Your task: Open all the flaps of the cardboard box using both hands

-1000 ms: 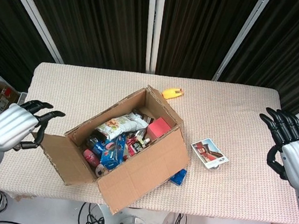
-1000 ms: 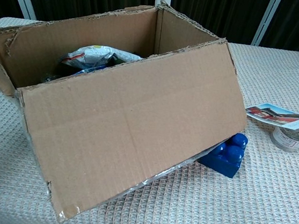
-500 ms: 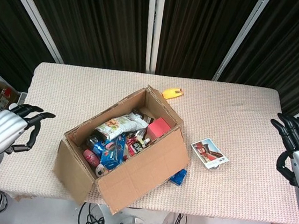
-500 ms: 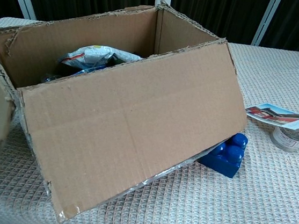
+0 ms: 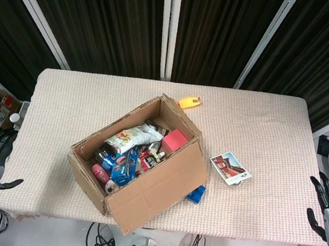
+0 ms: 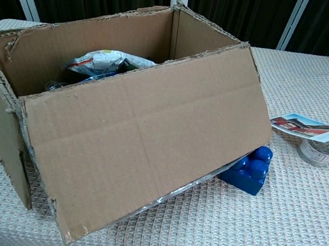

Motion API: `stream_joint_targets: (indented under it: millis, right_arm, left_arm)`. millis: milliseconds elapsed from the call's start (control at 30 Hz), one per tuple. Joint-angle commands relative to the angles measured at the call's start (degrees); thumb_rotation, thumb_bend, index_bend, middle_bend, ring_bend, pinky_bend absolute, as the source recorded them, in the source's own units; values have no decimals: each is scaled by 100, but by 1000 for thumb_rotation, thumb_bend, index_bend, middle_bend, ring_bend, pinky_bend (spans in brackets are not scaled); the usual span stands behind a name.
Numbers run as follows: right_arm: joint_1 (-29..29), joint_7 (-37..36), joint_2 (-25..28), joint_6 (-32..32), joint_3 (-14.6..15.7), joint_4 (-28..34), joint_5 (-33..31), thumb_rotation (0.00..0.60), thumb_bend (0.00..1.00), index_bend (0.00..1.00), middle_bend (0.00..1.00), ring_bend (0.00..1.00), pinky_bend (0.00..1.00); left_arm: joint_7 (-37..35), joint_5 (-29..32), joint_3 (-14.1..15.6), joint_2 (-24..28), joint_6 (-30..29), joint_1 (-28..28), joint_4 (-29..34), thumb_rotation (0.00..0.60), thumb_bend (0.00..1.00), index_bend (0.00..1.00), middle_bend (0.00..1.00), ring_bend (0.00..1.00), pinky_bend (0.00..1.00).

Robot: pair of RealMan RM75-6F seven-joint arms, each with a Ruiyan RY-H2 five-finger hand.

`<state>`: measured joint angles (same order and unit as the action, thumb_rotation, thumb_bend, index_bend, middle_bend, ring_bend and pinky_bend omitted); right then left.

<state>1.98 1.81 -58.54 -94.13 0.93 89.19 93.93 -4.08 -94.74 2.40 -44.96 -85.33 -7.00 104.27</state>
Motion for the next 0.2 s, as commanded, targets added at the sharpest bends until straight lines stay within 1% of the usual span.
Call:
stream_joint_targets:
  millis: [33, 133, 200]
  right_arm:
    - [320, -230, -665, -34, 38, -697, -488, 600, 344, 0, 0, 0, 0]
    - [290, -444, -785, 16, -23, -890, -524, 600, 344, 0, 0, 0, 0]
    - [268, -464, -820, 16, -37, -950, -481, 600, 344, 0, 0, 0, 0]
  left_arm:
    - [58, -166, 176, -819, -534, 416, -917, 449, 45, 16, 46, 56, 200]
    - [-176, -238, 153, -1130, -706, 484, -1339, 458, 46, 9, 45, 56, 200]
    - [-221, -285, 111, -1250, -818, 500, -1555, 457, 46, 7, 45, 56, 200]
